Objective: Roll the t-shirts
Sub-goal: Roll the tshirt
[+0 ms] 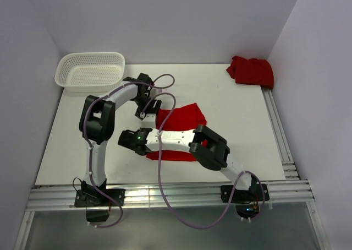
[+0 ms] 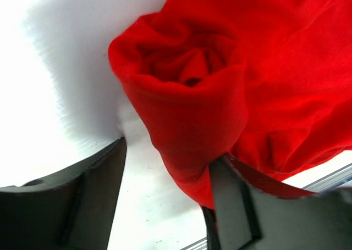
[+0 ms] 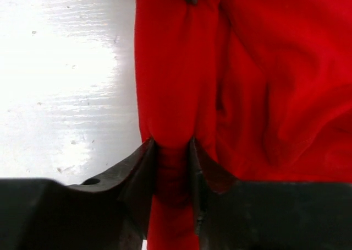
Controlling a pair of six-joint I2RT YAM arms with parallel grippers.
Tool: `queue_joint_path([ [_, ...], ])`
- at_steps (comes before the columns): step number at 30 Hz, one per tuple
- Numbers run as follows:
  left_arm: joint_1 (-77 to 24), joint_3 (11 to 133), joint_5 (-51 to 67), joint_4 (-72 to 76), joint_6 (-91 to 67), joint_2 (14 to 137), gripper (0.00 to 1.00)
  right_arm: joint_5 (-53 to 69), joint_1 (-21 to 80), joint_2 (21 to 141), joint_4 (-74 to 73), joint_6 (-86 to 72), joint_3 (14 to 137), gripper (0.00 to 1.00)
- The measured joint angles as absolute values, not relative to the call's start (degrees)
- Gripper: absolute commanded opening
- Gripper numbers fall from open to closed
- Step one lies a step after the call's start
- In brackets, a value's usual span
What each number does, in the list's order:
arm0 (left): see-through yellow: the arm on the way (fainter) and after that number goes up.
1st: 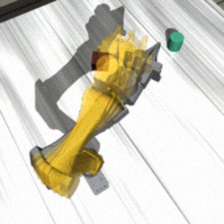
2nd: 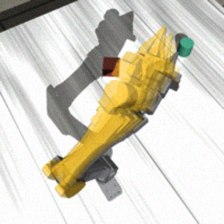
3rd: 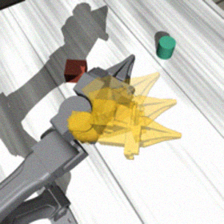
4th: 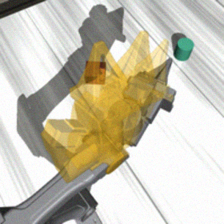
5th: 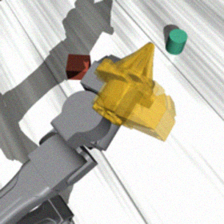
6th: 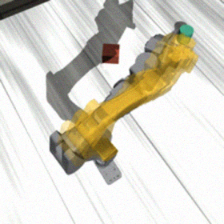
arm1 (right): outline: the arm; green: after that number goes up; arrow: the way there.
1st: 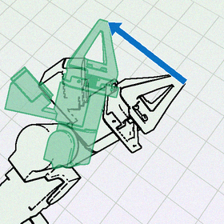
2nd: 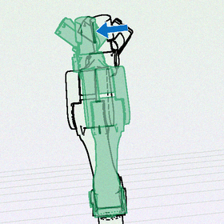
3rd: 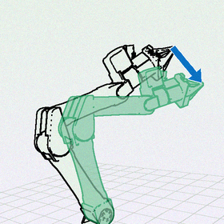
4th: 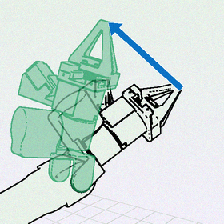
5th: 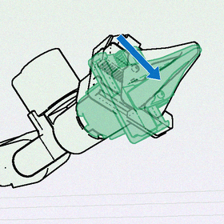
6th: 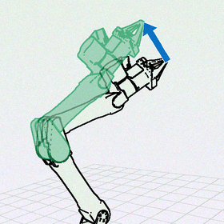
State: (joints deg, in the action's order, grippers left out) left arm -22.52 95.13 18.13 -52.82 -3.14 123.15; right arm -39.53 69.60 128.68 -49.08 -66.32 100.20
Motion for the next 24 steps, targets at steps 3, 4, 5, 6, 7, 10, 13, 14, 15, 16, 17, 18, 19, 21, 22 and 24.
queue_joint_path([
  [3,-21.93,97.51,19.33,-54.24,-2.31,123.57,0.7,-38.33,68.99,124.86,-42.19,-65.39,93.73,0.25],
  [4,-21.67,98.5,20.08,-54.57,-2.15,123.61,0.71,-37.36,68.62,122.91,-38.92,-64.9,90.54,0.25],
  [5,-21.32,99.5,20.86,-54.89,-2.07,123.59,0.71,-36.4,68.25,121.23,-36.07,-64.77,87.9,0.25],
  [6,-20.86,100.79,22.04,-55.37,-1.63,123.61,0.72,-34.5,67.61,118.98,-32.03,-64.42,84.33,0.25],
  [7,-20.36,101.71,23.16,-55.53,-1.13,123.59,0.72,-33.06,67.07,117.47,-28.97,-64.16,81.73,0.24],
  [10,-18.39,103.46,26.79,-55.68,0.05,123.31,0.72,-27.35,65.08,111.81,-16.73,-63.75,71.68,0.24],
  [13,-16.08,103.42,29.98,-56.73,1.37,122.39,0.73,-21.43,62.67,107.37,-4.29,-64.36,62.24,0.24],
  [14,-15.27,103.11,31.11,-56.82,1.96,121.86,0.72,-19.29,61.8,106.17,0.12,-64.93,59.16,0.24],
  [15,-14.46,102.52,31.94,-56.84,2.39,121.23,0.73,-17.21,60.9,105.34,4.62,-65.36,56.31,0.24],
  [16,-13.85,101.82,32.51,-56.84,2.7,120.62,0.72,-15.44,60.2,104.84,8.4,-65.93,54.02,0.24],
  [17,-13.37,100.68,33.19,-56.34,3.01,119.92,0.72,-13.56,59.48,104.44,12.8,-66.72,51.59,0.24],
  [18,-13.08,99.48,33.54,-56.1,3.4,119.33,0.72,-11.7,58.63,104.27,17.87,-67.75,48.86,0.24],
  [19,-12.93,98.02,33.98,-55.99,3.68,118.83,0.72,-10.13,57.95,104.25,22.04,-68.69,46.68,0.24],
  [21,-12.95,95.35,34.98,-55.09,3.97,118.52,0.72,-6.9,56.55,104.44,31.31,-70.96,41.95,0.24],
  [22,-13.06,94.02,35.44,-54.59,4.08,118.52,0.72,-5.69,56.03,104.71,34.89,-71.83,40.12,0.24],
  [24,-13.15,91.44,36.45,-53.34,4.12,118.61,0.72,-3.66,55.2,105.8,41.54,-73.76,37.36,0.24],
])
